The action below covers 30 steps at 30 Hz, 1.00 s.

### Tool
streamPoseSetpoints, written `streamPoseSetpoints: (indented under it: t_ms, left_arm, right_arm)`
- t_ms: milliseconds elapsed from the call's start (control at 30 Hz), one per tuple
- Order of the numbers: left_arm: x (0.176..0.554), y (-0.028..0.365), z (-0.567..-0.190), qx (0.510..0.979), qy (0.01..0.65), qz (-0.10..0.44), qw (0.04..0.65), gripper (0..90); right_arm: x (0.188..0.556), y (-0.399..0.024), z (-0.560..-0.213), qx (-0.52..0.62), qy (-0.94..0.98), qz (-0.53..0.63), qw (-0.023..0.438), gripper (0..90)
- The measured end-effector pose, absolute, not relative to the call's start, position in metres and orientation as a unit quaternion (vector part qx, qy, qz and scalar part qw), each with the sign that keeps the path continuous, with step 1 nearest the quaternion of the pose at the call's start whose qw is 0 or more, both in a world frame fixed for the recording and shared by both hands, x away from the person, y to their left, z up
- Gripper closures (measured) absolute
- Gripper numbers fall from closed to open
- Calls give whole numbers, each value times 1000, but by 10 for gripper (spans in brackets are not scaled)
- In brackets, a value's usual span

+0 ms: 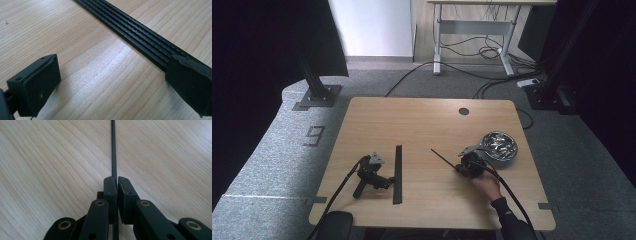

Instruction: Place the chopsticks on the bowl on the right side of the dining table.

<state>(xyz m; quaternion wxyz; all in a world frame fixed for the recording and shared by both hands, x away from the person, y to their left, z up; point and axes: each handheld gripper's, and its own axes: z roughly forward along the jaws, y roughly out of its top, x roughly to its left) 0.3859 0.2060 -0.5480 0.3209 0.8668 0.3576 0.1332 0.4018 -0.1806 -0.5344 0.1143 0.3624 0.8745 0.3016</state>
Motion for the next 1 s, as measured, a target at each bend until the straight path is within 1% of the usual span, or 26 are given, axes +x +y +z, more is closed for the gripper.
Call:
streamPoseSetpoints:
  t_ms: [467, 1000]
  left_arm:
    - [386, 206, -548, 867, 357, 133, 321, 0]
    - [386, 206, -548, 867, 358, 133, 321, 0]
  right_arm:
    - [390, -200, -533, 368, 876, 289, 118, 856]
    - [361, -250, -533, 399, 864, 282, 119, 855]
